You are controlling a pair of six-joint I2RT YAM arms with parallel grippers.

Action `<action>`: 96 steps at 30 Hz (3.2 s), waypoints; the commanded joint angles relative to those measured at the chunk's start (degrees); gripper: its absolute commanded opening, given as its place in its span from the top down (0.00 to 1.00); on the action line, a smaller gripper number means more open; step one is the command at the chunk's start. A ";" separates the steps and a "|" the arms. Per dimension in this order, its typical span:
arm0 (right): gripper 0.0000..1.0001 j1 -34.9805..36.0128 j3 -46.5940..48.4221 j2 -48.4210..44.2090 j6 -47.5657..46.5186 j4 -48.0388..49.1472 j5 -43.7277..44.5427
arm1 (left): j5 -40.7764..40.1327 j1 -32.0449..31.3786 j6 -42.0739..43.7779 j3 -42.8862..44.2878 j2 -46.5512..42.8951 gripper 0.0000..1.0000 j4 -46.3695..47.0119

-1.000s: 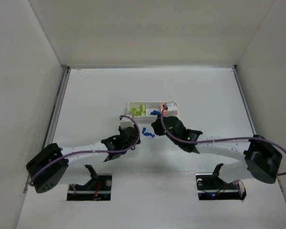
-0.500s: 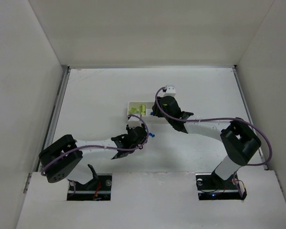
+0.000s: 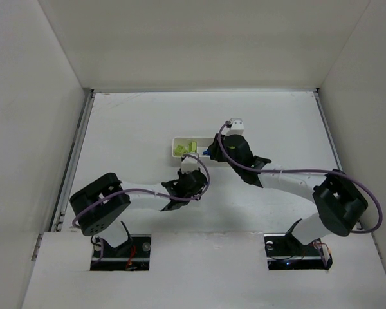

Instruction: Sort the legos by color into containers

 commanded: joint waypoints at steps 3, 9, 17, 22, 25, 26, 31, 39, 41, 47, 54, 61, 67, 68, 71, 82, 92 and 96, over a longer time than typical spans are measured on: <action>0.53 0.75 -2.61 -4.05 0.76 3.81 0.20 | -0.59 -0.08 0.86 3.99 2.52 0.76 -0.51; 0.53 0.66 -3.93 -4.67 0.84 4.52 -0.23 | -1.38 0.27 1.13 5.57 4.89 0.72 -0.60; 0.53 1.01 -5.86 -6.16 1.46 5.13 -0.06 | -2.87 0.01 1.83 6.28 6.47 0.84 -1.12; 0.53 1.27 -9.46 -8.98 3.83 5.13 0.38 | -4.19 -1.57 1.83 5.14 1.22 0.90 -1.91; 0.54 2.06 -12.00 -10.64 5.06 5.13 0.82 | -3.14 -1.14 1.57 4.70 -4.14 0.90 -2.35; 0.55 2.50 -12.80 -11.17 5.41 5.13 1.17 | -2.53 -0.79 1.57 4.78 -5.64 0.90 -2.70; 0.61 4.87 -16.75 -13.55 6.73 4.96 2.66 | 1.34 2.81 1.83 7.06 -9.96 0.90 -2.89; 0.59 10.84 -20.71 -13.73 7.70 4.52 2.66 | 8.72 10.55 2.53 17.95 1.97 0.88 -0.25; 0.58 12.43 -21.06 -12.94 7.79 4.69 2.75 | 9.69 11.69 2.62 20.68 5.58 0.88 -0.07; 0.55 15.60 -21.24 -11.35 8.49 4.17 6.18 | 10.31 13.19 3.32 24.82 10.25 0.75 -0.25; 0.53 15.77 -18.61 -6.09 8.40 5.13 5.83 | 8.82 14.07 4.47 20.88 4.73 0.65 0.45; 0.54 15.86 -15.18 1.29 7.26 6.27 6.01 | 7.24 14.25 3.33 9.37 -5.02 0.67 1.60; 0.55 16.56 -12.55 5.08 6.21 4.52 7.76 | 3.37 12.67 2.54 -0.91 -14.43 0.68 1.07; 0.55 16.65 -12.02 5.52 6.12 4.08 8.02 | 2.76 12.23 2.27 -2.58 -15.92 0.68 0.81; 0.57 16.65 -11.14 6.57 5.59 3.03 9.07 | 0.82 10.65 0.78 -6.45 -19.62 0.68 -0.16; 0.61 17.97 -7.10 10.79 4.45 -1.81 15.06 | -0.59 8.53 -0.46 -11.21 -23.41 0.66 -2.00; 0.77 18.85 -6.65 9.31 4.36 -2.60 15.23 | -0.42 6.60 -0.89 -10.25 -19.55 0.65 -1.74; 0.78 18.85 -7.79 2.99 4.19 -2.43 14.53 | -0.33 5.55 -0.02 -8.23 -16.82 0.63 -1.92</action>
